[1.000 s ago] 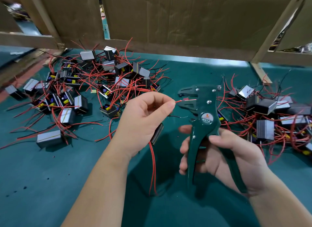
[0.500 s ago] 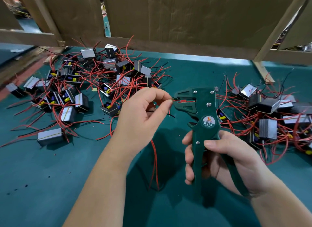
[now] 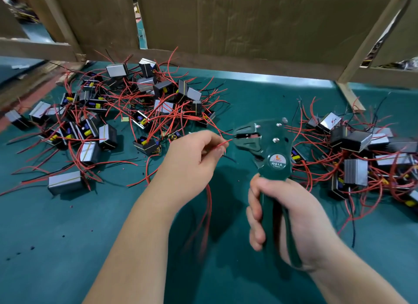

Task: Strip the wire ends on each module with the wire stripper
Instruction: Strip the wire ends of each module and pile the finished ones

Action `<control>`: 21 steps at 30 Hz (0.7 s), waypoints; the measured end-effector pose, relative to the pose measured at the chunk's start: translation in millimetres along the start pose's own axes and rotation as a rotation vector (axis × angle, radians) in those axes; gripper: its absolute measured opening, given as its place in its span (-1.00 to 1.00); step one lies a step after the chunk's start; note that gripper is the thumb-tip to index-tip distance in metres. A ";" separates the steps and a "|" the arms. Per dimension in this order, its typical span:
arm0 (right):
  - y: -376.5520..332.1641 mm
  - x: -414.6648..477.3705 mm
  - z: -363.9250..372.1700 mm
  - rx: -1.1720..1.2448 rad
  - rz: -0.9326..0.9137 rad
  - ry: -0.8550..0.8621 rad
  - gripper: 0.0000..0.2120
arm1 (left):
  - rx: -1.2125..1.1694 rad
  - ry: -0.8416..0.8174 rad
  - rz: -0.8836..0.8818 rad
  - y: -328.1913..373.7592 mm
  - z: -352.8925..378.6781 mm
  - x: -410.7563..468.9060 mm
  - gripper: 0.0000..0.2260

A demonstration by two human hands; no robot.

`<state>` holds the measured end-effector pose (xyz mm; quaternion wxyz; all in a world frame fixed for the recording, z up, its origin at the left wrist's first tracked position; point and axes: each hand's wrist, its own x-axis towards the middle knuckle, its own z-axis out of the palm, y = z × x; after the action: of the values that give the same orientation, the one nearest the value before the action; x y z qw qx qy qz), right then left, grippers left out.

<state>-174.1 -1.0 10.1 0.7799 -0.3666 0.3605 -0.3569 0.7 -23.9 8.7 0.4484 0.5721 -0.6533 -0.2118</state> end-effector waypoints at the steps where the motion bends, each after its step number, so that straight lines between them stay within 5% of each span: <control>1: 0.4 1.3 1.0 -0.004 -0.005 0.036 -0.67 | 0.027 -0.023 -0.024 -1.2 1.3 0.5 -0.91; 6: -9.0 2.4 -8.2 0.188 -0.021 -0.165 -0.55 | -0.137 0.050 -0.104 -1.0 -0.9 3.9 -0.80; 11: -9.5 3.8 -13.2 0.232 0.014 -0.146 -0.38 | -0.486 0.167 -0.164 2.3 -5.5 5.8 -0.83; 21: -3.8 -3.2 -6.0 0.149 0.054 -0.410 -0.49 | -0.478 0.195 -0.076 4.0 -4.1 4.7 -0.81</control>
<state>-181.8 -2.1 11.4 0.8710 -0.3631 0.1767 -0.2798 2.1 -26.4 15.6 0.6235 0.4916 -0.5164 -0.3206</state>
